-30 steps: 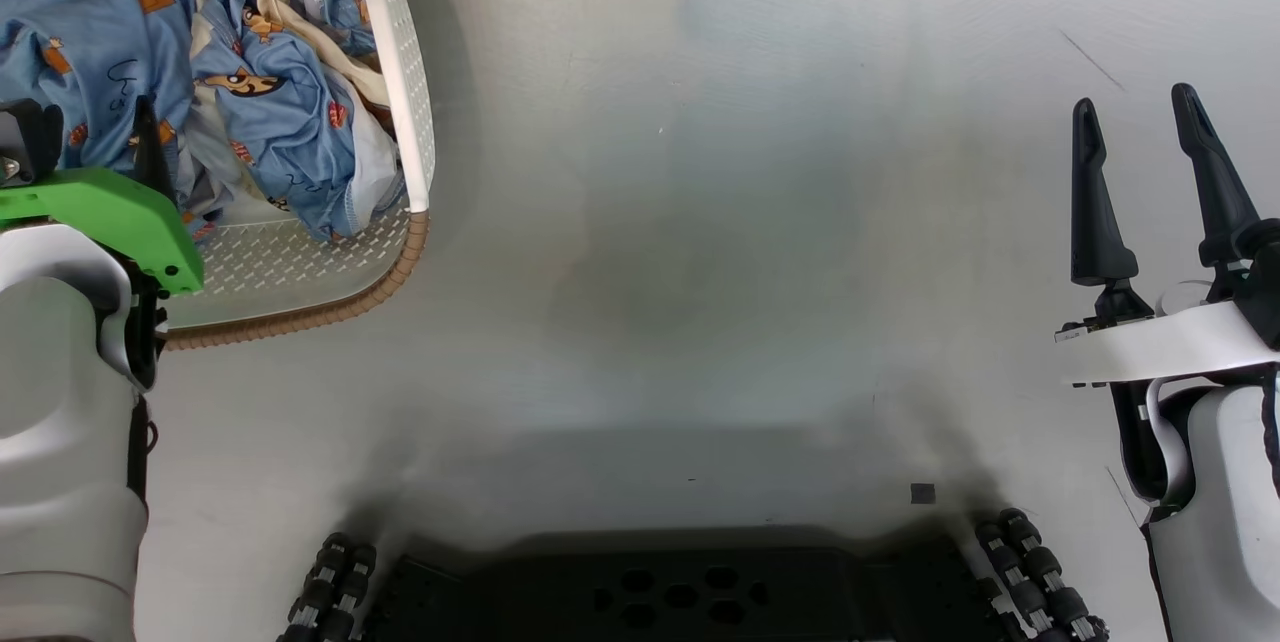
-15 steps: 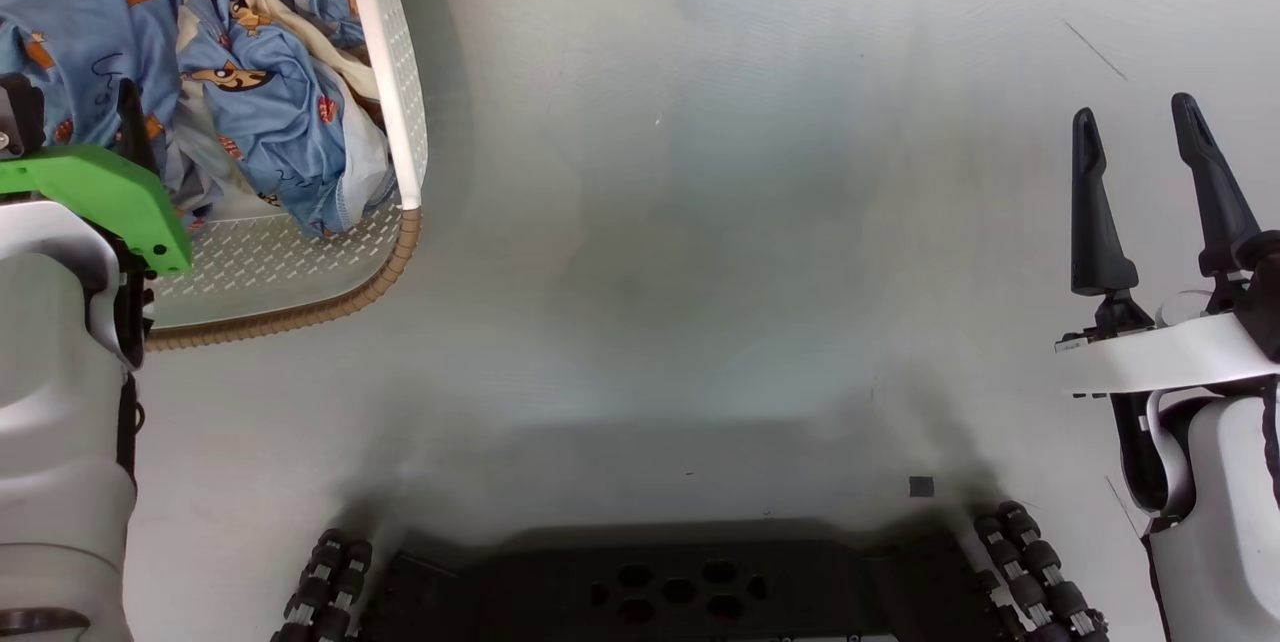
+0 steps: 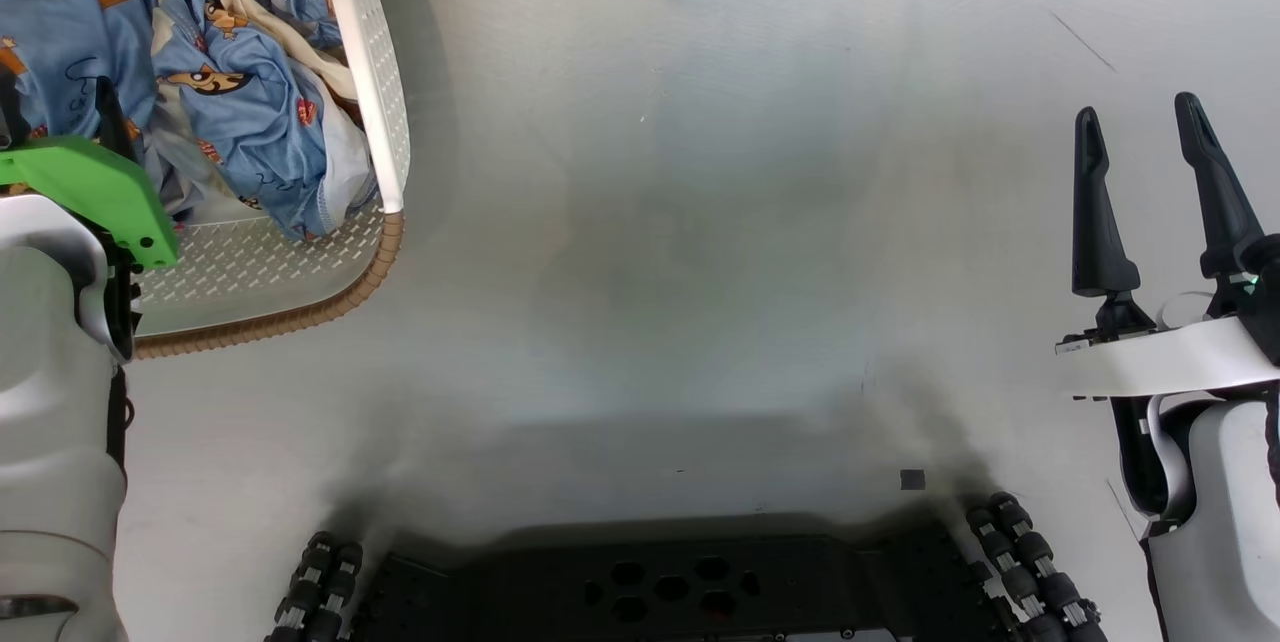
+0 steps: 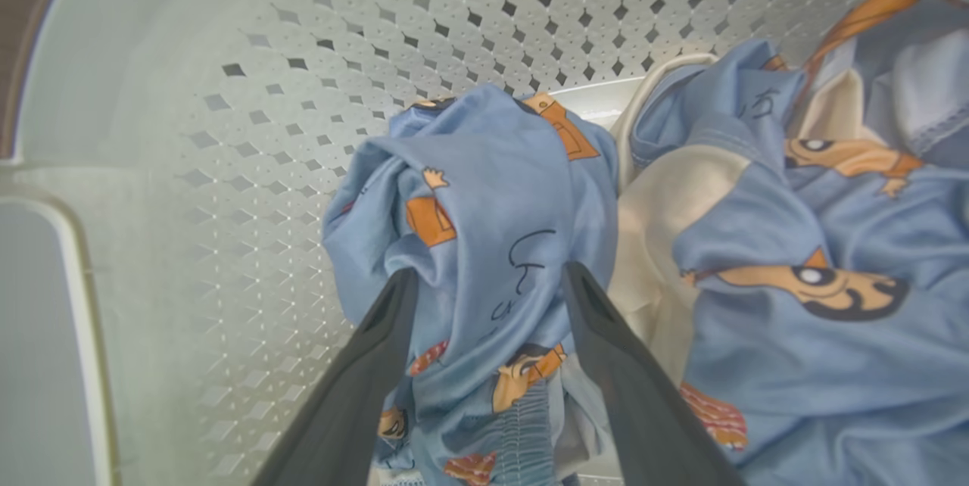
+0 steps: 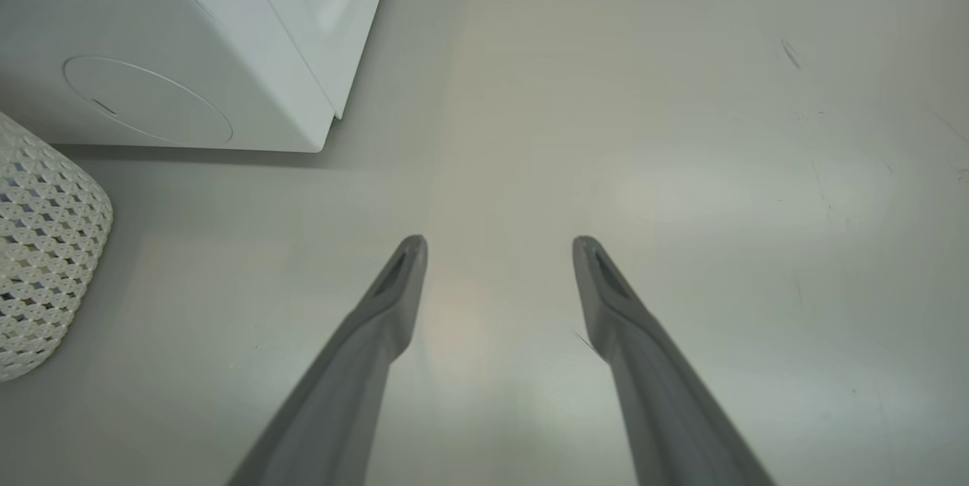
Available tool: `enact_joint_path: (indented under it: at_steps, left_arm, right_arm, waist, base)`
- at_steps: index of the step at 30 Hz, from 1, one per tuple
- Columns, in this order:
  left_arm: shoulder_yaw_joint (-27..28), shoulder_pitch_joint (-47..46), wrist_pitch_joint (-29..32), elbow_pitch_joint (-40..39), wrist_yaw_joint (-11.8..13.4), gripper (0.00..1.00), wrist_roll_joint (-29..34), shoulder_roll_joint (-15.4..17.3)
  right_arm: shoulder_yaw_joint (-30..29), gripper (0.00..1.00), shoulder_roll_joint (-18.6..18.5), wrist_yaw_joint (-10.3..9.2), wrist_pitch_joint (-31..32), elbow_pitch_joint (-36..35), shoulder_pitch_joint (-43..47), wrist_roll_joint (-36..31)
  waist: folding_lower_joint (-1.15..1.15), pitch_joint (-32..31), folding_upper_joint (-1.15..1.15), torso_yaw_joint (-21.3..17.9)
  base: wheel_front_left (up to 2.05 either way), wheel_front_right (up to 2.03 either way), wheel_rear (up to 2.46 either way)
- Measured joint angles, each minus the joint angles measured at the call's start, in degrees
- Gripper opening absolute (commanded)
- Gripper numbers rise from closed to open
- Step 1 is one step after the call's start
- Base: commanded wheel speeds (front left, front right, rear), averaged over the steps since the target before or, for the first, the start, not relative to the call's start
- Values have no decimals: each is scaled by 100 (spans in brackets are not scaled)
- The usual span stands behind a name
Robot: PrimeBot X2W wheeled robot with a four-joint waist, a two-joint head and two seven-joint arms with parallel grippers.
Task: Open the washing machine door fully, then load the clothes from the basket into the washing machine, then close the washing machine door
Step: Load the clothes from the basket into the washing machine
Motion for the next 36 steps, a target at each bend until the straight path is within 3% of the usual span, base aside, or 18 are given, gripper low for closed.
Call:
enact_joint_path:
  at_steps: [2, 3, 4, 5, 6, 7, 20, 36]
  left_arm:
    - [13, -17, -24, 62, 0, 100, -12, -1]
    - [12, -19, -25, 88, -3, 92, -15, -4]
    - [13, -19, -25, 108, -3, 92, -20, -10]
    - [15, -20, -25, 122, -5, 49, -38, -14]
    - [16, -25, -25, 137, -7, 19, -48, -16]
    - [23, -36, -26, 152, -8, 0, -49, -20]
    - [51, -97, -354, 290, -9, 0, -108, -76]
    - [92, 165, -605, 285, -110, 0, -168, -237]
  right_arm:
    - [-10, 100, 8, 0, 0, -2, 46, 0]
    - [-14, 100, 18, 0, 0, -4, 63, 0]
    - [-19, 100, 25, 0, 0, -8, 65, 0]
    - [-26, 100, 31, 0, 0, -19, 65, 0]
    - [-35, 100, 32, 0, 0, -29, 65, 0]
    - [-44, 100, 32, 0, 0, -33, 65, 0]
    - [-102, 100, 73, 8, 0, -46, 49, 0]
    - [-125, 100, 46, 38, 0, 141, -164, -7]
  waist:
    - [0, 2, 0, -9]
    - [0, 2, 0, -15]
    - [0, 2, 0, -20]
    - [0, 1, 0, -24]
    - [0, 1, 0, -28]
    - [0, 1, 0, -31]
    - [0, -155, 0, -28]
    - [0, -792, 0, 39]
  base:
    - [0, 0, 0]
    - [0, 0, 0]
    - [0, 0, 0]
    - [0, 0, 0]
    - [0, 0, 0]
    - [0, 0, 0]
    - [0, 0, 0]
    - [0, 0, 0]
